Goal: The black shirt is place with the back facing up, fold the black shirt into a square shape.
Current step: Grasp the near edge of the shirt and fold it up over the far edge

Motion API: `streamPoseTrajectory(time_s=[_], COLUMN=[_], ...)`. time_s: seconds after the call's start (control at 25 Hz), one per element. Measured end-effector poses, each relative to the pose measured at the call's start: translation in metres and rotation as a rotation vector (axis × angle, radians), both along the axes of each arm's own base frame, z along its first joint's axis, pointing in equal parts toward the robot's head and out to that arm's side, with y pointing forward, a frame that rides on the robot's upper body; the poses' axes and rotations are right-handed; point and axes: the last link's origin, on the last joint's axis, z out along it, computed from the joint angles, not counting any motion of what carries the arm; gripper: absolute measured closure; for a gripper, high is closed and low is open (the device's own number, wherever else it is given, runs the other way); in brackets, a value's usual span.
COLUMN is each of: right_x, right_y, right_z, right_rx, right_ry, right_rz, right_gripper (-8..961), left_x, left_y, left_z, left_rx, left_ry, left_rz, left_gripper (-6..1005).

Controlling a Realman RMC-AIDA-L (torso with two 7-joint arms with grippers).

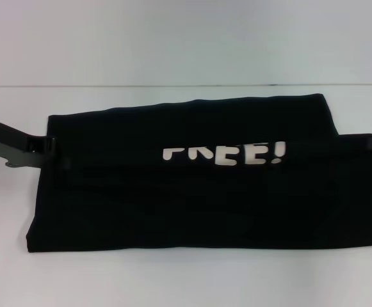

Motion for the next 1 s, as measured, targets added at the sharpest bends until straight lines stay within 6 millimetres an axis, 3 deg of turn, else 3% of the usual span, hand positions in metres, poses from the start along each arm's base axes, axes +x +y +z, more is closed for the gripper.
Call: streamPoseTrajectory(time_s=[0.16,0.44,0.8,1.0], right_x=[-0.014,-0.039,-0.025,-0.024], right_y=[0.017,0.04,0.062,0.069], right_z=[-0.019,-0.017,-0.07,-0.075], right_rx=[-0.013,0.056,0.2,0.268], right_ry=[-0.036,-0.015,-0.152,-0.193], right_rz=[0.027,0.075,-0.023,-0.046], right_gripper=[803,796,786,781], left_x=[0.001,0.018,0.011,0.001], left_y=[0.003,0.02,0.039,0.041], left_z=[-0.006,0.007,-0.025,-0.028], left_rx=[0.02,0.124,0.227,0.299], left_ry=[0.016,-0.008,0.058,0.086], left_rz=[-0.002,-0.041,-0.025,-0.003], left_gripper=[841,837,832,829])
